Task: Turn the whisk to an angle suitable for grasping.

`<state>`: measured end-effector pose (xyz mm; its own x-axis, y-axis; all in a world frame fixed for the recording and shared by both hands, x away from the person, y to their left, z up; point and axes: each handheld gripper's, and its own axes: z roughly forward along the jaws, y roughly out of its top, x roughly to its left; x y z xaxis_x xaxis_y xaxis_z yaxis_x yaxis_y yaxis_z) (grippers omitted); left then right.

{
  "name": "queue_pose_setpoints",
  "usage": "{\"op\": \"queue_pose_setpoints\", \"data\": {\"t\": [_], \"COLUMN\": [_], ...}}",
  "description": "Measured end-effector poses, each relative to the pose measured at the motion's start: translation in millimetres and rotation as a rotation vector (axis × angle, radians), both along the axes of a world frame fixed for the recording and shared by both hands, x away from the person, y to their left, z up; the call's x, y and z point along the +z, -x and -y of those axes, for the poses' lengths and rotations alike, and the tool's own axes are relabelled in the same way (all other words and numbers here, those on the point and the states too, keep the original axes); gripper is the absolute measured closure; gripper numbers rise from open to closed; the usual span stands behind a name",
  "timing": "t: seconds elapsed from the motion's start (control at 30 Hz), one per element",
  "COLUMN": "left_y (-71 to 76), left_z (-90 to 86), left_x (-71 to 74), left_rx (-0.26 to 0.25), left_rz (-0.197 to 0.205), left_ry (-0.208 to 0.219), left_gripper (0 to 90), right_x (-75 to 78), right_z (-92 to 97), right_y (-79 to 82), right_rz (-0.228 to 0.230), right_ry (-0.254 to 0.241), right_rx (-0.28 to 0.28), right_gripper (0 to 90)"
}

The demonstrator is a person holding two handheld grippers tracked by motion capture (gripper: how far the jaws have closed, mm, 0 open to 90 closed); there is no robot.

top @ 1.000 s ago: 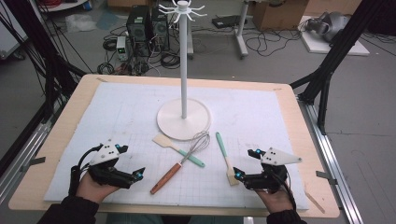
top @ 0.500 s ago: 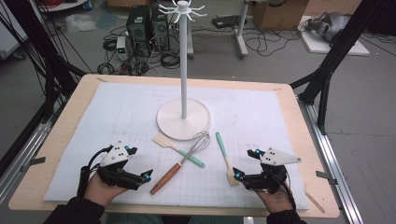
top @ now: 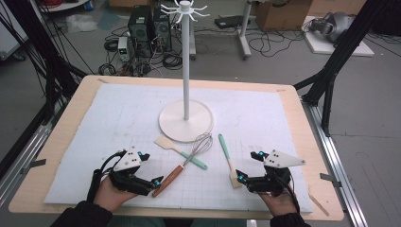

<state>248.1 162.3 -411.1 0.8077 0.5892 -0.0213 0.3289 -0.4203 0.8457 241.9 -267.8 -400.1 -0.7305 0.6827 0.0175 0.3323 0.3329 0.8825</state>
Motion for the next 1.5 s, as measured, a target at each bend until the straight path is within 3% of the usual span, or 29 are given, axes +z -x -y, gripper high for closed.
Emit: {"op": "queue_pose_setpoints", "data": {"t": [0.6,0.73,1.5], "left_y": [-7.1,-8.7,-9.6], "left_z": [14.2,18.1,34.0], "left_x": [-4.1,-6.1,-18.7], "left_rx": [-0.047,-0.036,-0.078], "left_rz": [-0.045,-0.051,-0.087], "left_ry": [-0.009,-0.024,-0.07], "left_gripper": [27.2,30.8,45.4], "right_x": [1.7,1.6,1.1], "right_z": [0.3,-0.3,-0.6], "right_y": [2.1,1.5,1.7], "right_rz": [0.009,0.014,0.01], "right_ry": [-0.007,-0.005,-0.004], "right_rx": [-0.006,-0.005,0.001], "right_gripper": [16.2,16.2,16.3]}}
